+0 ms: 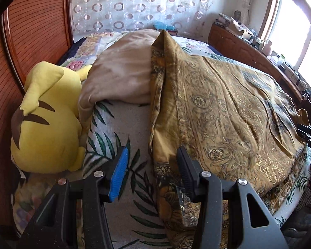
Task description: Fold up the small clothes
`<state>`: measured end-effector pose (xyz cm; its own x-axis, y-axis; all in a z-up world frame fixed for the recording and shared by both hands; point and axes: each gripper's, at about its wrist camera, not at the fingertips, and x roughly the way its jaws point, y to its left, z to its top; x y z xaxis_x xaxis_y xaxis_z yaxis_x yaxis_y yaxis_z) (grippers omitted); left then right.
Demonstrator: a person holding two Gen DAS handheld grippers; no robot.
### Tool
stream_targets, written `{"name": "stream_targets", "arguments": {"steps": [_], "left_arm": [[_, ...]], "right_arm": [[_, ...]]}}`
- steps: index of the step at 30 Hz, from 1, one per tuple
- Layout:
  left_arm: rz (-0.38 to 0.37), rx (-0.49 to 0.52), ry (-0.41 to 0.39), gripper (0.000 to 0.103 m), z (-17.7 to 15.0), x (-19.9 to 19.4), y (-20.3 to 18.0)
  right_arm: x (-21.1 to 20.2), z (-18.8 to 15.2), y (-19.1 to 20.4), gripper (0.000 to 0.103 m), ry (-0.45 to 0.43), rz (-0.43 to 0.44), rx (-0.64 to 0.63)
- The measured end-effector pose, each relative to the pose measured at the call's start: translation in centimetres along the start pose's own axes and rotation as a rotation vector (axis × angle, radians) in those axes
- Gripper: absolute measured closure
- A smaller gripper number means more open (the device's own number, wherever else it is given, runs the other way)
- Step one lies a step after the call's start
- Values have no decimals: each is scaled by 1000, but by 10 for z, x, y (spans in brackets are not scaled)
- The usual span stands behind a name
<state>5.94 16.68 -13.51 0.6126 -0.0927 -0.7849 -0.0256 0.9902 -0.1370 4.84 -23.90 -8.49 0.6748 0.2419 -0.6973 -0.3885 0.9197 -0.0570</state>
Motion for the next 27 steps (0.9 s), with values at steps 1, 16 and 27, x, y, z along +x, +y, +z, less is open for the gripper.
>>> {"name": "stream_targets", "arguments": {"steps": [1,16,27], "left_arm": [[0,-4,0,53,-1,0,0],[-71,-16,-15,54,-11,-3,-10],[-162,4,-74,97,0,-31,-36]], "right_arm": [[0,-1,0,44,-4,-2,0],[1,-4,1,44,-4,-6,-8],[1,-5,0,43,-4,-2,-7]]}}
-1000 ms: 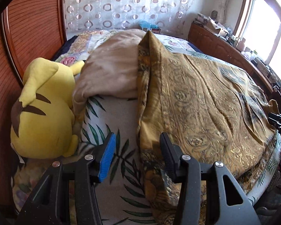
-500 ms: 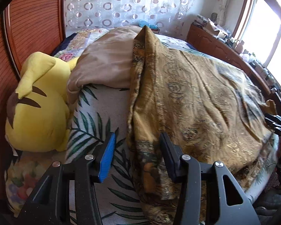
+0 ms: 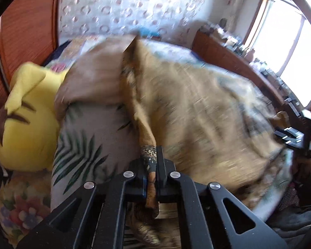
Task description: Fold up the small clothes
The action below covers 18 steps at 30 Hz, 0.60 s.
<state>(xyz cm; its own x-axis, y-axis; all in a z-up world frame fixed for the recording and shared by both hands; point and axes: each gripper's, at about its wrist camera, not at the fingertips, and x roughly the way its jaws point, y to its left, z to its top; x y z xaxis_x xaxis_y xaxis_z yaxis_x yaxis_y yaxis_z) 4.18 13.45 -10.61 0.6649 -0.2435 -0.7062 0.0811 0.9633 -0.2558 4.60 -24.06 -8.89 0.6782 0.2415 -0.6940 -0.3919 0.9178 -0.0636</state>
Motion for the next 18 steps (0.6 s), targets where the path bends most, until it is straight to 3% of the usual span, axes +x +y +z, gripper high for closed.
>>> {"name": "stream_targets", "arguments": {"steps": [6,18], "left_arm": [[-110,138,-128,97,46,-31,-70],[-338,322,-136,97,112,15,-200]], "right_arm": [[-1,0,-7,43,-4,16,12],[-58,7,-51,43,-111,-64,73]]}}
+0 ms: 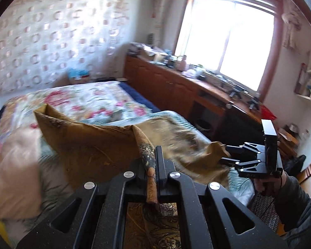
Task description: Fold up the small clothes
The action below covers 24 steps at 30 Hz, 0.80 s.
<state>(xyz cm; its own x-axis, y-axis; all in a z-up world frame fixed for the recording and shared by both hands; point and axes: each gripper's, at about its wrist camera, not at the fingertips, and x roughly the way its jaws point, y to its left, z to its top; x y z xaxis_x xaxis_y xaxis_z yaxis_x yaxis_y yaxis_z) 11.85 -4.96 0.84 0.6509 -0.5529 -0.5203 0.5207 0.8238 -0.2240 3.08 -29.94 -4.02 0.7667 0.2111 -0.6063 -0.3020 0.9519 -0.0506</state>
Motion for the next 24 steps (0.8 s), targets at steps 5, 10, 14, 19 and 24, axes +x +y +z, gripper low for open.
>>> {"name": "stream_targets", "arguments": {"steps": [5,10,14,19,24], "left_arm": [[-53,76,17,97,20,29,-34],[-45,117,71,52,19,42,-38],[-4,116,62,35,13,38,-30],[76,75,54,33,0,25,-7],[151,30,50,33,-17,20,20]], "right_arm": [[-8,-3,-10,43,-9,-25,26],[-10,-6,-11,43,-13,-15,46],[-4,-2,-14,43,-15,-9,45],[8,12,-10,43,-16,18,35],[39,37,10,43,6,74,-11]]}}
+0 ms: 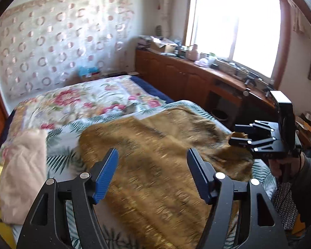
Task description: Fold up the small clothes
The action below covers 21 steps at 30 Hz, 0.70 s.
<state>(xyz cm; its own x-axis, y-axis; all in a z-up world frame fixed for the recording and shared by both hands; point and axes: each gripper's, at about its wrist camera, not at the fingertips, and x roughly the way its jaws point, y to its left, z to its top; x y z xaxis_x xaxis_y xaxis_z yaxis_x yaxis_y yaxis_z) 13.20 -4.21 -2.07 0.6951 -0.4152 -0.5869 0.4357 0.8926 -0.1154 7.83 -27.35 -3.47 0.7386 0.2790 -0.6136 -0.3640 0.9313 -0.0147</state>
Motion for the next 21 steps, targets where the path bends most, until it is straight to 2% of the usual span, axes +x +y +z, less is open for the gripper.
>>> {"name": "stream_targets", "arguments": {"steps": [9,15,19,21], "left_arm": [[75,-63,34,33,-31,1,33],[81,-103,35,33,-45,-1,46],[78,-127,38,33,-50,0,52],[74,-135,43,33,-52,0,55]], "right_arm": [[90,35,31,43,117,113,-51],[131,41,34,45,198,182,-50],[138,44,33,65,195,227,-55],[137,46,32,91,188,246,-74]]}}
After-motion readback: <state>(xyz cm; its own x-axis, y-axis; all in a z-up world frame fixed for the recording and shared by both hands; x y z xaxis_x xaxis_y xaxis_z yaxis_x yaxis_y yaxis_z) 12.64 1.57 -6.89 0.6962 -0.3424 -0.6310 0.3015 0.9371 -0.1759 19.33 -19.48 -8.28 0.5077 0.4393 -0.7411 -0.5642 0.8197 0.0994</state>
